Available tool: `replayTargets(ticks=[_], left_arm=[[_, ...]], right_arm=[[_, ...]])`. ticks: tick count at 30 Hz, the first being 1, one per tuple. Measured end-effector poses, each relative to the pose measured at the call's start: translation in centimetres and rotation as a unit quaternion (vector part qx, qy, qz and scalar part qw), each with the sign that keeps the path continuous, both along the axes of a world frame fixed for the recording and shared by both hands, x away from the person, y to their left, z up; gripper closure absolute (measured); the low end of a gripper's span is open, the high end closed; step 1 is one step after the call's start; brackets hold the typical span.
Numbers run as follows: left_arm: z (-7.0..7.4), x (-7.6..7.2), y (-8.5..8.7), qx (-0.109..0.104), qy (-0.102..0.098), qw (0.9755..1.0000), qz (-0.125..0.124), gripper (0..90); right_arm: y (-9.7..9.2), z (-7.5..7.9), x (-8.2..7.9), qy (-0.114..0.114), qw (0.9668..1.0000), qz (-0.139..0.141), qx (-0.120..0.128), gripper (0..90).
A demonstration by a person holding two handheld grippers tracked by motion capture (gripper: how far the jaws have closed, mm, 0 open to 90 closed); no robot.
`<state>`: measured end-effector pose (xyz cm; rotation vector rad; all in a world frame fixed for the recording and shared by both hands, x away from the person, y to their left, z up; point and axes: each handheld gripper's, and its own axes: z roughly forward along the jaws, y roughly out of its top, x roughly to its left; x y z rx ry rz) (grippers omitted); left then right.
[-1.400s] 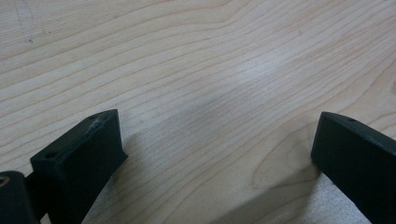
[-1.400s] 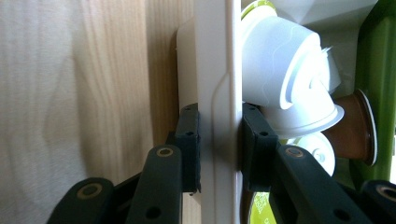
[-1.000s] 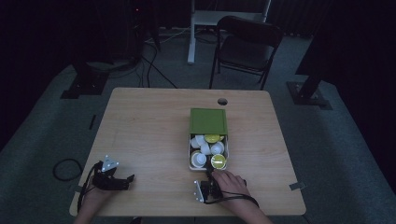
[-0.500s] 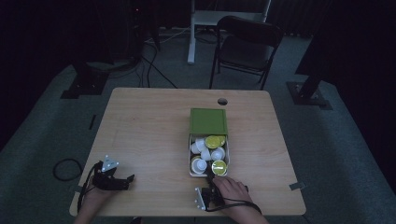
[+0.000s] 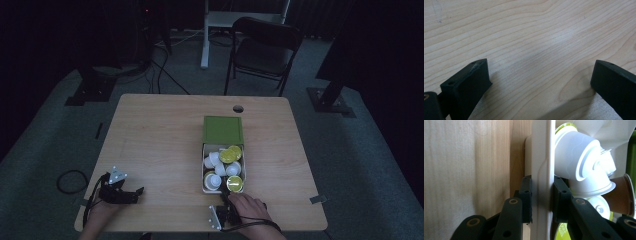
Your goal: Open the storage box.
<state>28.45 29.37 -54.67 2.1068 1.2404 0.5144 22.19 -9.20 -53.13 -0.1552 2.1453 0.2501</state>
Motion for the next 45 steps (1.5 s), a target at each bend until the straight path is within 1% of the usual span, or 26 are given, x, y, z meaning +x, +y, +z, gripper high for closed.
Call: replayTargets(ticks=[3,8,10,14,16,18,20,24,26,28,30,31,35,36,40,41,42,44,45], left_arm=[[0.0,0.0,0.0,0.0,0.0,1.0,0.0,2.3],[0.0,0.0,0.0,0.0,0.0,1.0,0.0,2.3],[0.0,0.0,0.0,0.0,0.0,1.0,0.0,2.3],[0.0,0.0,0.0,0.0,0.0,1.0,0.0,2.3],[0.0,0.0,0.0,0.0,0.0,1.0,0.0,2.3],[0.0,0.0,0.0,0.0,0.0,1.0,0.0,2.3],[0.0,0.0,0.0,0.0,0.0,1.0,0.0,2.3],[0.0,0.0,0.0,0.0,0.0,1.0,0.0,2.3],[0.0,0.0,0.0,0.0,0.0,1.0,0.0,2.3],[0.0,0.0,0.0,0.0,0.0,1.0,0.0,2.3],[0.0,0.0,0.0,0.0,0.0,1.0,0.0,2.3],[0.0,0.0,0.0,0.0,0.0,1.0,0.0,2.3],[0.0,0.0,0.0,0.0,0.0,1.0,0.0,2.3],[0.0,0.0,0.0,0.0,0.0,1.0,0.0,2.3],[0.0,0.0,0.0,0.0,0.0,1.0,0.0,2.3],[0.0,0.0,0.0,0.0,0.0,1.0,0.0,2.3],[0.0,0.0,0.0,0.0,0.0,1.0,0.0,2.3],[0.0,0.0,0.0,0.0,0.0,1.0,0.0,2.3],[0.0,0.0,0.0,0.0,0.0,1.0,0.0,2.3]], right_arm=[[0.0,0.0,-0.1,-0.001,1.0,0.0,-0.001,73.2],[0.0,0.3,-0.2,0.01,0.9999,-0.001,0.005,72.5],[0.0,0.5,-0.3,0.017,0.9998,-0.001,0.01,71.7],[0.0,1.2,-0.6,0.033,0.999,-0.002,0.031,69.4],[0.0,1.7,-0.7,0.042,0.9981,0.002,0.045,68.2],[0.0,2.2,-0.8,0.05,0.9974,0.006,0.051,68.1],[0.0,2.7,-0.9,0.058,0.9962,0.011,0.064,68.1],[-0.4,3.5,-0.7,0.082,0.9924,0.013,0.09,66.9],[-0.6,3.9,-0.6,0.089,0.9903,0.013,0.106,66.5],[-0.9,4.3,-0.4,0.099,0.987,0.011,0.126,66.0],[-1.2,4.8,-0.2,0.104,0.9848,0.009,0.139,65.4],[-1.3,5.0,-0.1,0.107,0.9832,0.008,0.148,64.9],[-2.1,6.0,0.4,0.124,0.9733,0.002,0.193,62.8],[-2.3,6.2,0.6,0.127,0.97,0.0,0.207,62.5],[-3.3,7.0,1.2,0.124,0.9618,-0.008,0.244,56.2],[-3.5,7.2,1.4,0.123,0.9589,-0.013,0.255,55.3],[-3.7,7.3,1.6,0.119,0.9567,-0.016,0.265,53.9],[-4.2,7.6,2.0,0.128,0.9477,-0.023,0.292,53.4],[-4.4,7.6,2.2,0.135,0.9425,-0.027,0.305,52.4]])
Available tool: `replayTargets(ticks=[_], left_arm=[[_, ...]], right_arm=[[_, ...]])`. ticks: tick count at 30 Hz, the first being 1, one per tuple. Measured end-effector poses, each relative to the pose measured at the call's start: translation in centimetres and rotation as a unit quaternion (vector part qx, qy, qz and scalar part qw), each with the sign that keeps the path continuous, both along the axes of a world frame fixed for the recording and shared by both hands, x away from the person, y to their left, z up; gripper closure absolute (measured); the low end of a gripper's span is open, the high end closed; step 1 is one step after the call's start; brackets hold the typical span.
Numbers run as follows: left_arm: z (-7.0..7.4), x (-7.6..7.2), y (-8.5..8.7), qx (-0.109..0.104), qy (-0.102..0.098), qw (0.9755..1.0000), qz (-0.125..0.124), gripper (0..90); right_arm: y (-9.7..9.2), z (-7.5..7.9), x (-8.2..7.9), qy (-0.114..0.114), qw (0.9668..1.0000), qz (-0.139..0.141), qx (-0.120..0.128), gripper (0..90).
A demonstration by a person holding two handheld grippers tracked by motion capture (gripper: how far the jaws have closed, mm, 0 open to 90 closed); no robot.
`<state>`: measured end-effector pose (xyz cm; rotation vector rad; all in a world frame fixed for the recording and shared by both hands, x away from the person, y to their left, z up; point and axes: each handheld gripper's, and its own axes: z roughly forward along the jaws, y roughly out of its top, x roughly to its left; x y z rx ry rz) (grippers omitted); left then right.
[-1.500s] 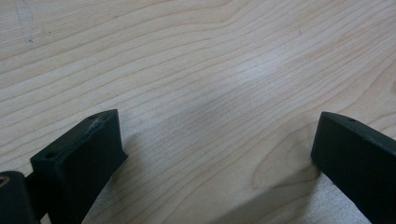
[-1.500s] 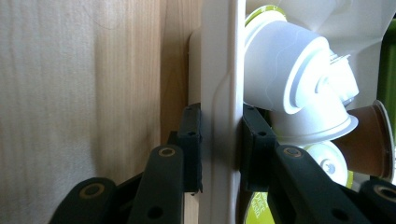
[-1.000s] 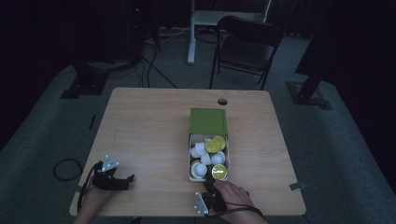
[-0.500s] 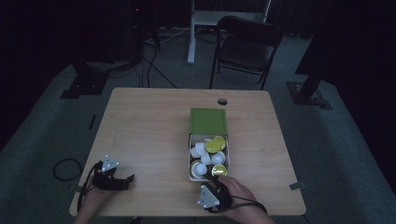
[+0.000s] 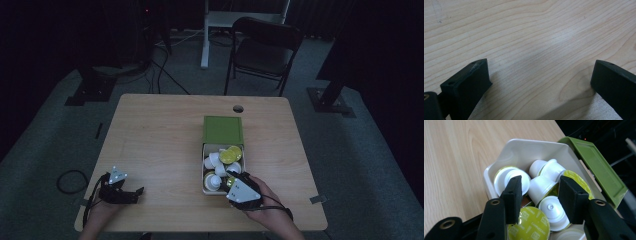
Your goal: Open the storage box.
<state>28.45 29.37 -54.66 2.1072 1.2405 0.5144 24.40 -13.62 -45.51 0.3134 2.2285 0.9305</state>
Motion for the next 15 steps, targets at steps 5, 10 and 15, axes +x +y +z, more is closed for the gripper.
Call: replayTargets(ticks=[5,10,15], left_arm=[[0.0,0.0,0.0,0.0,0.0,1.0,0.0,2.3],[0.0,0.0,0.0,0.0,0.0,1.0,0.0,2.3],[0.0,0.0,0.0,0.0,0.0,1.0,0.0,2.3]], right_arm=[[-1.1,0.2,1.0,0.055,0.9943,-0.014,0.09,39.6],[-2.2,0.6,1.8,0.065,0.9862,-0.048,0.145,32.8],[-3.2,0.8,2.7,0.069,0.9767,-0.07,0.191,25.9]])
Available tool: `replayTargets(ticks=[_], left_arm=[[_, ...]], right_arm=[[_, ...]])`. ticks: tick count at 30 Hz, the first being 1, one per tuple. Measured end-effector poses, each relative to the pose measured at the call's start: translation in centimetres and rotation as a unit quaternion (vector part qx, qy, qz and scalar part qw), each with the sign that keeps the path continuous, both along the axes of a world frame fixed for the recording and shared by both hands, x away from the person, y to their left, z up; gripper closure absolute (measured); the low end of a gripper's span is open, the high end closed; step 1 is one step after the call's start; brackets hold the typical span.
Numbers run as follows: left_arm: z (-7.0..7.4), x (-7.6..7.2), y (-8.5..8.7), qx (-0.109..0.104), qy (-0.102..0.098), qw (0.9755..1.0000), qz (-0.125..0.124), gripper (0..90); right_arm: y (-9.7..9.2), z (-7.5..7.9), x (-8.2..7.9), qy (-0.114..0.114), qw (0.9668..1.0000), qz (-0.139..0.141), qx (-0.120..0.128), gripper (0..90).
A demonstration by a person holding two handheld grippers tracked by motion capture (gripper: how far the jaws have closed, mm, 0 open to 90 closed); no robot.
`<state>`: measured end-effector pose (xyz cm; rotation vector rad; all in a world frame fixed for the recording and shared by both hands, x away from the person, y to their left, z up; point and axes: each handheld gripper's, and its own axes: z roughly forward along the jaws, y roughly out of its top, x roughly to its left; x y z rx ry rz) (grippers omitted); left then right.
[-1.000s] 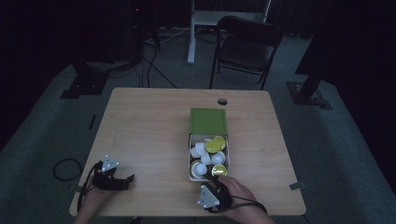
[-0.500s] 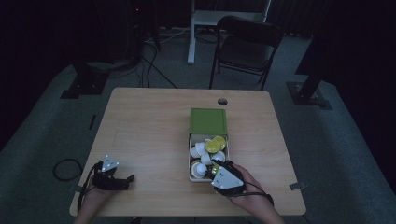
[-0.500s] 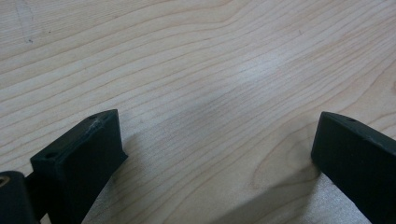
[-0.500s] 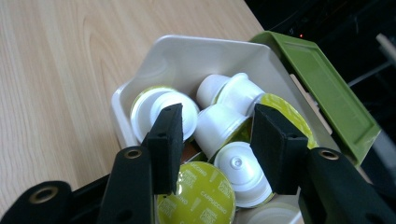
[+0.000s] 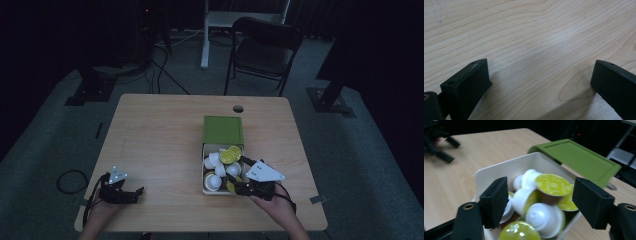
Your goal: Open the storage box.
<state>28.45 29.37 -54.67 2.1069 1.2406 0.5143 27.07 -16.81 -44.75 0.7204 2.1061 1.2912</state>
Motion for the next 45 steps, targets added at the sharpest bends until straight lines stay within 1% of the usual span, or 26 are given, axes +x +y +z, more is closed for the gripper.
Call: replayTargets(ticks=[2,4,6,9,11,13,14,20,23,26,29,33,36,41,42,45], left_arm=[[0.0,0.0,0.0,0.0,0.0,1.0,0.0,2.3],[0.0,0.0,0.0,0.0,0.0,1.0,0.0,2.3],[0.0,0.0,0.0,0.0,0.0,1.0,0.0,2.3],[0.0,0.0,0.0,0.0,0.0,1.0,0.0,2.3],[0.0,0.0,0.0,0.0,0.0,1.0,0.0,2.3],[0.0,0.0,0.0,0.0,0.0,1.0,0.0,2.3],[0.0,0.0,0.0,0.0,0.0,1.0,0.0,2.3],[0.0,0.0,0.0,0.0,0.0,1.0,0.0,2.3],[0.0,0.0,0.0,0.0,0.0,1.0,0.0,2.3],[0.0,0.0,0.0,0.0,0.0,1.0,0.0,2.3],[0.0,0.0,0.0,0.0,0.0,1.0,0.0,2.3],[0.0,0.0,0.0,0.0,0.0,1.0,0.0,2.3],[0.0,0.0,0.0,0.0,0.0,1.0,0.0,2.3],[0.0,0.0,0.0,0.0,0.0,1.0,0.0,2.3],[0.0,0.0,0.0,0.0,0.0,1.0,0.0,2.3],[0.0,0.0,0.0,0.0,0.0,1.0,0.0,2.3]], right_arm=[[-0.4,0.1,0.3,-0.001,0.9998,-0.014,0.012,24.7],[-0.8,0.1,0.5,-0.004,0.9992,-0.027,0.029,23.3],[-1.3,0.1,0.8,-0.002,0.9984,-0.038,0.041,20.2],[-2.1,0.0,1.2,0.002,0.9969,-0.06,0.051,17.8],[-2.6,0.0,1.4,0.005,0.9956,-0.071,0.06,17.0],[-3.1,0.0,1.5,0.007,0.9946,-0.081,0.064,15.5],[-3.3,0.0,1.6,0.009,0.9942,-0.085,0.065,14.2],[-4.4,-0.3,1.9,0.005,0.992,-0.111,0.059,14.0],[-4.9,-0.4,2.0,0.008,0.9905,-0.121,0.066,13.5],[-5.4,-0.6,2.1,0.011,0.9887,-0.133,0.067,13.2],[-5.8,-0.9,2.2,0.011,0.9876,-0.143,0.064,13.2],[-6.4,-1.4,2.4,0.019,0.9858,-0.157,0.057,12.6],[-6.8,-1.7,2.5,0.027,0.9834,-0.169,0.059,12.6],[-7.6,-2.5,2.9,0.035,0.9798,-0.191,0.05,12.6],[-7.8,-2.7,2.9,0.036,0.9795,-0.192,0.05,12.6],[-8.3,-3.2,3.1,0.039,0.9771,-0.204,0.047,12.6]])
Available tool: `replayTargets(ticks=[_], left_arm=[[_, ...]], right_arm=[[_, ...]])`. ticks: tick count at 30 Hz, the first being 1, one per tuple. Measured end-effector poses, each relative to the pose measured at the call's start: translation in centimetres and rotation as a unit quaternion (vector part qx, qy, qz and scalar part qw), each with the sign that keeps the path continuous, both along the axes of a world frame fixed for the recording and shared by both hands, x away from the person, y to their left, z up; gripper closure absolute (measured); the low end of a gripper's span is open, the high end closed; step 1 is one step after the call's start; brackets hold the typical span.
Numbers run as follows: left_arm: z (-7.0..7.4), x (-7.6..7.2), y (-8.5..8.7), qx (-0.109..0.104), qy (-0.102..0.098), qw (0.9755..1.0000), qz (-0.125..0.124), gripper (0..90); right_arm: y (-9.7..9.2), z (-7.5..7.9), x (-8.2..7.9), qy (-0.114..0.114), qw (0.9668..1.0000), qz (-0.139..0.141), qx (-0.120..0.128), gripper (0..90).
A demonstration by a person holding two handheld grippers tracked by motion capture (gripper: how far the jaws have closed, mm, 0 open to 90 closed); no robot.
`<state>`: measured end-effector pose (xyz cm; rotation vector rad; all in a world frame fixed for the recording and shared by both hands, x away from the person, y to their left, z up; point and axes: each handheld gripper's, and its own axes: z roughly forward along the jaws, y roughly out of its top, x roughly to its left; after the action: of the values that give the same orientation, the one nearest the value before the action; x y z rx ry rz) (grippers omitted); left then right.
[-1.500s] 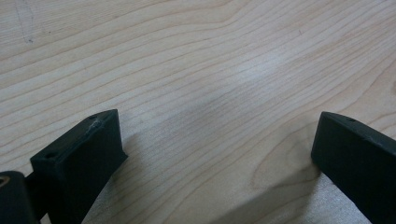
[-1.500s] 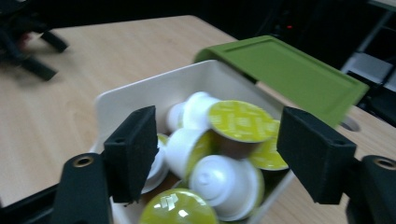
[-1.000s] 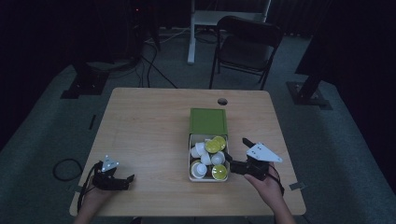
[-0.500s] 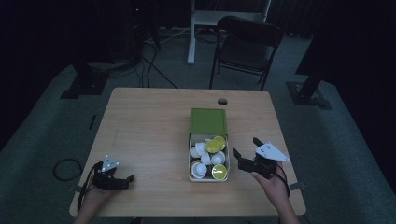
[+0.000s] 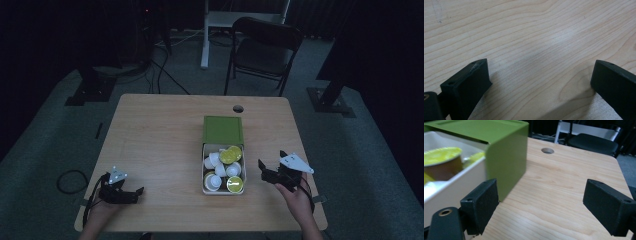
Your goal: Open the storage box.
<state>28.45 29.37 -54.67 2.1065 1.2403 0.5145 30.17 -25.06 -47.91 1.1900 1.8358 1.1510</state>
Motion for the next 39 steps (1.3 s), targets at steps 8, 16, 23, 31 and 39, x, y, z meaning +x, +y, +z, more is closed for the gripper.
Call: replayTargets(ticks=[8,16,23,31,39], left_arm=[[0.0,0.0,0.0,0.0,0.0,1.0,0.0,2.3],[0.0,0.0,0.0,-0.001,0.0,1.0,0.002,2.3],[0.0,0.0,0.0,0.0,0.0,1.0,0.002,2.3],[0.0,0.0,0.0,0.0,0.0,1.0,0.002,2.3],[0.0,0.0,0.0,0.0,0.0,1.0,0.002,2.3]], right_arm=[[-1.4,-1.3,0.3,0.022,0.9994,-0.026,-0.006,12.6],[-3.1,-2.9,0.6,0.067,0.9962,-0.05,-0.027,12.5],[-3.7,-4.0,0.6,0.104,0.9935,-0.039,-0.024,12.5],[-4.7,-4.9,0.6,0.124,0.9908,-0.043,-0.035,12.5],[-6.0,-5.5,0.3,0.14,0.9884,-0.057,-0.018,12.5]])
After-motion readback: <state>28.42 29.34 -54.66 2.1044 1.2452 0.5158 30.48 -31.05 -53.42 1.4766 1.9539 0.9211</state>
